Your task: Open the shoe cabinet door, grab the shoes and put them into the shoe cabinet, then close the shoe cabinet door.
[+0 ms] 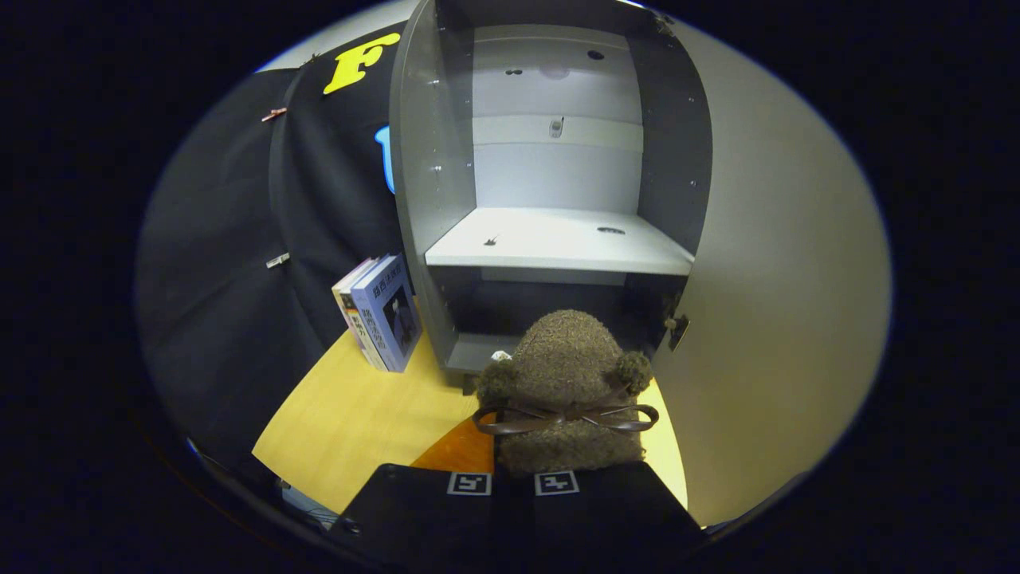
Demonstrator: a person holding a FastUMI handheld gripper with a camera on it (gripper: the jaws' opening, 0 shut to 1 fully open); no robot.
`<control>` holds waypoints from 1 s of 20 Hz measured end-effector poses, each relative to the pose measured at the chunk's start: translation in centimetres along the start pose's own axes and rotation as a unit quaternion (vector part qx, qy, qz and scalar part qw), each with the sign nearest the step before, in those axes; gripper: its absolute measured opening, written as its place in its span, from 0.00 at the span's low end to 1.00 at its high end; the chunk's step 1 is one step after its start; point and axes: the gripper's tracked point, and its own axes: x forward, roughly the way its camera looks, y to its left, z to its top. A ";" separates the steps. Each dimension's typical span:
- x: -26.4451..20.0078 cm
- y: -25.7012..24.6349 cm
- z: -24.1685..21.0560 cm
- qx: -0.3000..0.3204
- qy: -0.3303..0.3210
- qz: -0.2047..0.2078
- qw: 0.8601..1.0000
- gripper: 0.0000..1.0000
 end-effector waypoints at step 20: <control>8.4 -2.0 16.6 0.058 0.012 0.008 0.998 0.05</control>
